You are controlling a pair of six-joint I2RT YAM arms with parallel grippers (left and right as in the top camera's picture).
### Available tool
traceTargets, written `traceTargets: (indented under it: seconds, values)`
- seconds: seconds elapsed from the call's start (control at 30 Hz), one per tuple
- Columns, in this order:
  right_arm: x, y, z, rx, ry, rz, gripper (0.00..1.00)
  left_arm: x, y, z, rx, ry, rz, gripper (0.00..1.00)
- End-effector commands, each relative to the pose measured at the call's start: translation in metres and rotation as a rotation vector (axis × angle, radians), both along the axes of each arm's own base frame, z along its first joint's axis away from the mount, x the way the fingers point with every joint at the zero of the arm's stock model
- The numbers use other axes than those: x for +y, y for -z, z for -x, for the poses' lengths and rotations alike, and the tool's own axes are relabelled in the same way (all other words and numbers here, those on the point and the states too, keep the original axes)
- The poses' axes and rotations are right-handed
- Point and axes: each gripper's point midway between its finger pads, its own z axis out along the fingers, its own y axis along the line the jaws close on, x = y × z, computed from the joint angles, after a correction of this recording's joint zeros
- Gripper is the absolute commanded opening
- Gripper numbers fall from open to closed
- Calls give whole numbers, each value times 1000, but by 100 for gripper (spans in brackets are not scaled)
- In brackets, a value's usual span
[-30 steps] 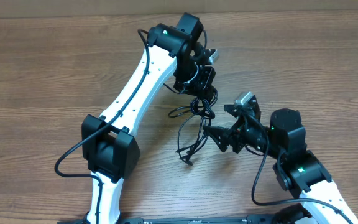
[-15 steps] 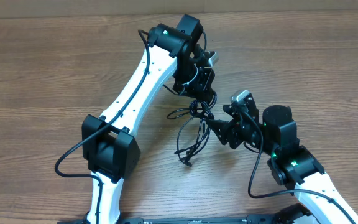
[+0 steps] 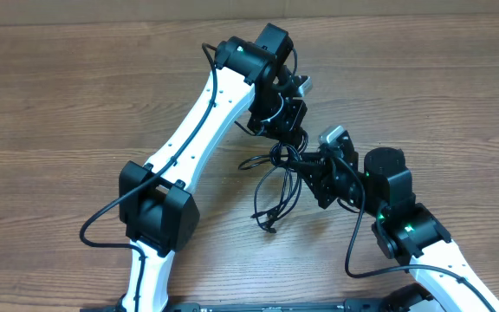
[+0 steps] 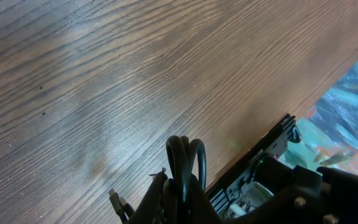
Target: Untangle cables
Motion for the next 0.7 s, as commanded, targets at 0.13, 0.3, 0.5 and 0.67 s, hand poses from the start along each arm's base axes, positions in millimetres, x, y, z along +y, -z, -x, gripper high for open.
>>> traceTargets:
  seconds: [0.13, 0.3, 0.5, 0.67]
  values:
    - [-7, -7, -10, -22, 55, 10, 4, -4, -20, 7, -29, 31, 39, 10]
    - [-7, -7, -10, -20, 55, 10, 4, -3, -20, 6, -29, 28, 39, 30]
    - [-7, -7, -10, -19, 55, 11, 4, -1, -21, 4, -45, 43, 45, 41]
    - [-15, -4, -15, -19, 104, 32, 4, 10, -31, -9, -93, 51, 64, 43]
